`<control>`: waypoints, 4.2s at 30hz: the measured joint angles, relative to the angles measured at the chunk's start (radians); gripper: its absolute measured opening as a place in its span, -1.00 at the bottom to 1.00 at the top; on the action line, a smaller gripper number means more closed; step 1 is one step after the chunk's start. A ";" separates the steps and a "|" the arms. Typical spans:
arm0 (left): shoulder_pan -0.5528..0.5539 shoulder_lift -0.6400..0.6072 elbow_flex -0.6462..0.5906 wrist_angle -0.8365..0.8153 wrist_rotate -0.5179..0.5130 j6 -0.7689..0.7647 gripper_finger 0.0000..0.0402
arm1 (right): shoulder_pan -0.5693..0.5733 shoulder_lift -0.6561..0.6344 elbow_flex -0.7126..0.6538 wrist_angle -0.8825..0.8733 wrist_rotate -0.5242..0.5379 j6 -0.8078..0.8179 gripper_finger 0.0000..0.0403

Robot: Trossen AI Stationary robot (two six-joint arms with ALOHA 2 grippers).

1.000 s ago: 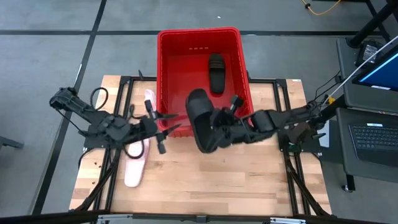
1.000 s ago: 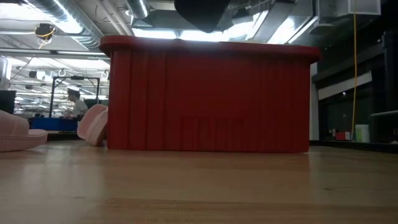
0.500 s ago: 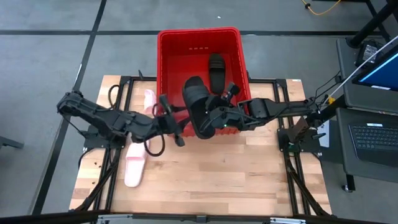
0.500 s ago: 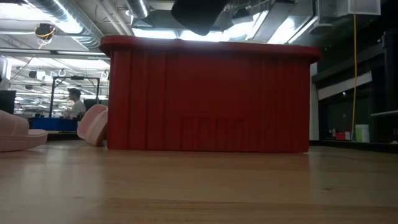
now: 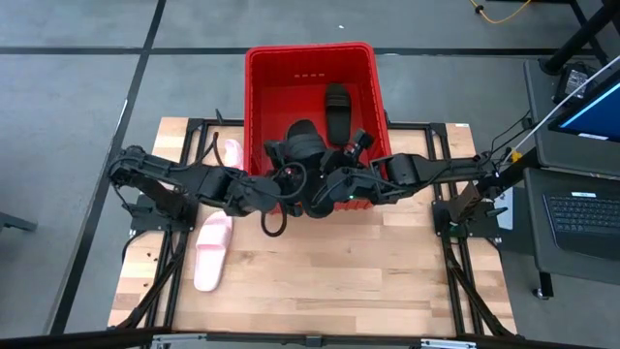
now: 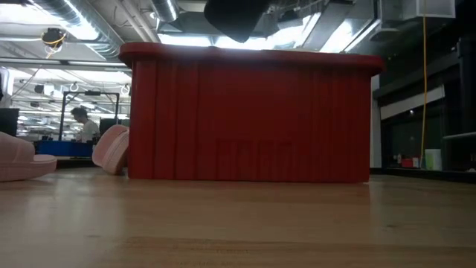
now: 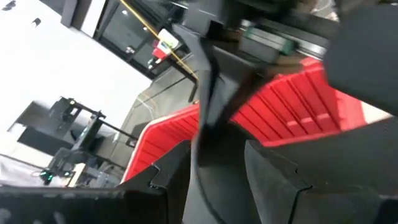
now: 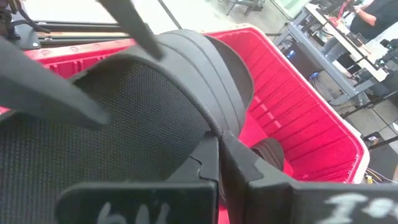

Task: Pick and place slides into bin
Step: Put the black slide in the red bin

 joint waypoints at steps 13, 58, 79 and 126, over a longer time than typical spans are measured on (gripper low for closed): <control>0.073 0.001 0.011 -0.113 0.003 -0.057 -0.29 | 0.001 0.000 0.000 -0.005 0.001 -0.023 -0.98; 0.112 0.002 0.009 -0.110 -0.008 0.018 -0.97 | 0.018 0.000 0.000 0.045 -0.009 -0.076 -0.60; 0.184 -0.039 0.009 -0.136 0.019 0.105 -0.97 | 0.123 -0.001 0.149 0.014 0.034 0.027 -0.82; 0.849 0.016 -0.146 0.235 0.641 0.074 -0.97 | -0.114 -0.606 -0.908 0.820 -0.308 -0.254 -0.99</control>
